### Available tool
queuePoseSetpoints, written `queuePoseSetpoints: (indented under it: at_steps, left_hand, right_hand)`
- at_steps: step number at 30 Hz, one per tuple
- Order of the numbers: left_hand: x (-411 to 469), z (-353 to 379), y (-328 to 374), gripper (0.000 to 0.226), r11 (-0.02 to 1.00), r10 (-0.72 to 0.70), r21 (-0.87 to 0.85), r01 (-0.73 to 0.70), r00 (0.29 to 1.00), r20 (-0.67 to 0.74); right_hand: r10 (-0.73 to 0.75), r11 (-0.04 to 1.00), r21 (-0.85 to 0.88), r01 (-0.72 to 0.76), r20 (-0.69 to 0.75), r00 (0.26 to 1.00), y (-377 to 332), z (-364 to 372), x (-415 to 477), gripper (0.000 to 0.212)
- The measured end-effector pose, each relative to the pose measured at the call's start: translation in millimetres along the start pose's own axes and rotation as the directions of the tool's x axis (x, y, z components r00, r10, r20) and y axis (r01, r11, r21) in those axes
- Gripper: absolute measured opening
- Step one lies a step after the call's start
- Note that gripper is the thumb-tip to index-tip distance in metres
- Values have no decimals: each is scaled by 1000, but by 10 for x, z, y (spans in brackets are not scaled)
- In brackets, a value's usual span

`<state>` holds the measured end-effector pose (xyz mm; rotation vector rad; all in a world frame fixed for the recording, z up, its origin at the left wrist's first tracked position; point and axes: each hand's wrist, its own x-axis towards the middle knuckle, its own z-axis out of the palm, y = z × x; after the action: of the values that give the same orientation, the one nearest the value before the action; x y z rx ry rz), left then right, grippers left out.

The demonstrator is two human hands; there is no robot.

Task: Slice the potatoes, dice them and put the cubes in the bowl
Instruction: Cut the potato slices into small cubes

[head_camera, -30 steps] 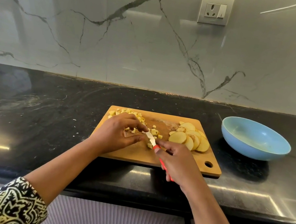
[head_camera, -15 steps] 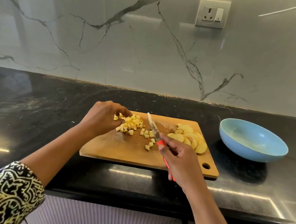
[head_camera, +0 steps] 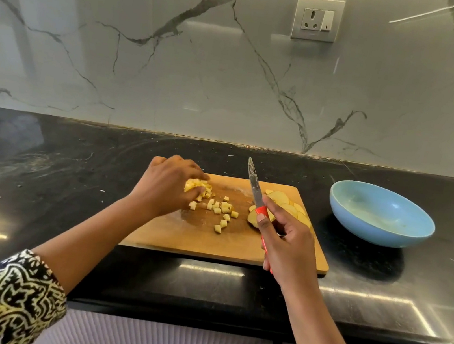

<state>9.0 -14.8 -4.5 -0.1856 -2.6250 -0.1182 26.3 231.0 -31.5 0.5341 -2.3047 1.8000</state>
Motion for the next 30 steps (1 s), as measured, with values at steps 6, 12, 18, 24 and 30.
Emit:
queuePoseSetpoints:
  at_steps: [6, 12, 18, 24, 30]
  left_hand:
    - [50, 35, 32, 46, 962, 152, -250, -113, 978, 143]
    - [134, 250, 180, 46, 897, 441, -113, -426, 853, 279]
    - [495, 308, -28, 29, 943, 265, 138, -304, 933, 245]
    - [642, 234, -105, 20, 995, 79, -66, -70, 987, 140]
    - [272, 28, -327, 60, 921, 265, -357, -158, 924, 275]
  right_hand:
    - [-26, 999, -23, 26, -12, 1000, 24, -2, -3, 40]
    - [-21, 999, -29, 20, -20, 1000, 51, -13, 17, 40]
    - [-23, 999, -48, 22, -26, 999, 82, -22, 50, 40]
    - [-17, 999, -41, 15, -41, 999, 59, -30, 43, 38]
    - [-15, 1000, -13, 14, -32, 999, 68, -29, 31, 37]
